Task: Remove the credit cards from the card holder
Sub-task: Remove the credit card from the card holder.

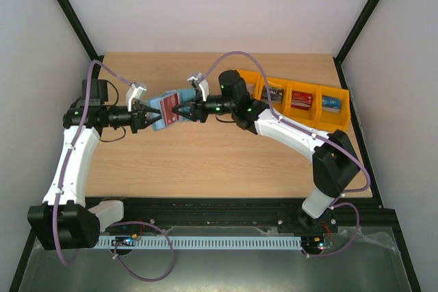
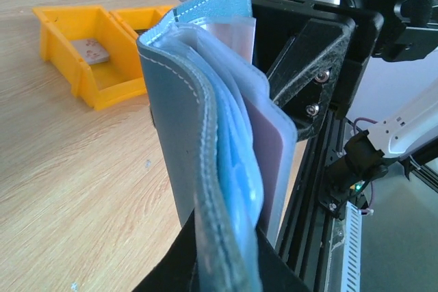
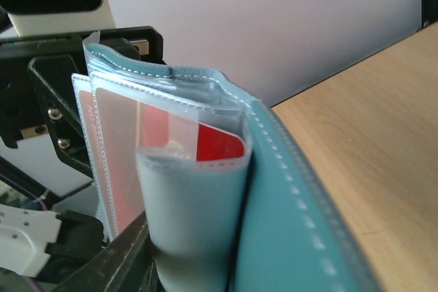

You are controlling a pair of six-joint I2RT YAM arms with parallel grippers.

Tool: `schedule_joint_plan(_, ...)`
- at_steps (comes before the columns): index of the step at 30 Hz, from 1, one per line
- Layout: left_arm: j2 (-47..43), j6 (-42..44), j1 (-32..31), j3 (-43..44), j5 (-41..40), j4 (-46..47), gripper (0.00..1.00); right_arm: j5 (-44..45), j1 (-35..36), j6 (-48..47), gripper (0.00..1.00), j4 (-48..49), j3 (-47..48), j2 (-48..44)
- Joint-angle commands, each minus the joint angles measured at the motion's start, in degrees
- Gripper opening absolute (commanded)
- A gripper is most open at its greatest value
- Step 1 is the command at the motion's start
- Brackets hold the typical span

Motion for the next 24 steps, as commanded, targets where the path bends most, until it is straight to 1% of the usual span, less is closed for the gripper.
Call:
schedule_joint_plan(1,-1.1,1.3,-0.3,-0.6,3.1,-0.2,0.02,2.5,0.0,-0.7,0.33,-0.9,1.5,-1.4)
schedule_joint_plan(4,-1.1,1.3,-0.1,-0.7,3.1,-0.2,0.02,2.0,0.0,-0.9,0.20,-1.8,1.5,-1.6)
schedule_joint_plan(7,-1.3,1.3,0.2,-0.9,3.1,0.0,0.04,1.0,-0.2,-1.6,0.03,-2.8,1.5,-2.0)
schedule_joint_plan(11,-1.6,1.6,0.9,-0.9,3.2,-0.2,0.14,-2.2,-1.4,-1.0,0.02,-2.0,0.6,-3.1)
schedule_joint_plan(12,-1.6,1.9,1.0,-0.9,3.4,-0.5,0.18,-2.7,-1.6,-0.7,0.02,-1.9,0.5,-3.2)
schedule_joint_plan(13,-1.6,2.4,1.1,-0.9,3.6,-0.7,0.25,-3.0,-1.9,-0.6,0.02,-1.8,0.4,-3.4)
schedule_joint_plan(15,-1.6,4.4,1.1,-0.8,4.5,-2.5,0.41,-3.2,-2.4,-0.1,0.02,-1.8,0.3,-3.9)
schedule_joint_plan(16,-1.6,6.1,1.1,-0.6,5.0,-3.7,0.51,-3.3,-2.6,0.0,0.02,-1.8,0.2,-4.0)
schedule_joint_plan(18,-1.7,10.4,1.2,0.0,6.0,-7.0,0.64,-2.9,-2.9,0.2,0.02,-1.9,0.2,-4.4)
schedule_joint_plan(21,-1.7,16.7,1.2,0.7,7.4,-11.5,0.81,-2.0,-3.1,0.3,0.02,-2.5,0.3,-4.5)
schedule_joint_plan(23,-1.7,18.6,1.2,0.6,8.2,-12.5,0.87,-2.0,-3.0,1.3,0.02,-2.4,0.6,-4.3)
schedule_joint_plan(24,-1.7,18.6,1.2,0.4,8.5,-12.3,0.87,-2.3,-2.8,1.5,0.02,-2.4,0.7,-4.2)
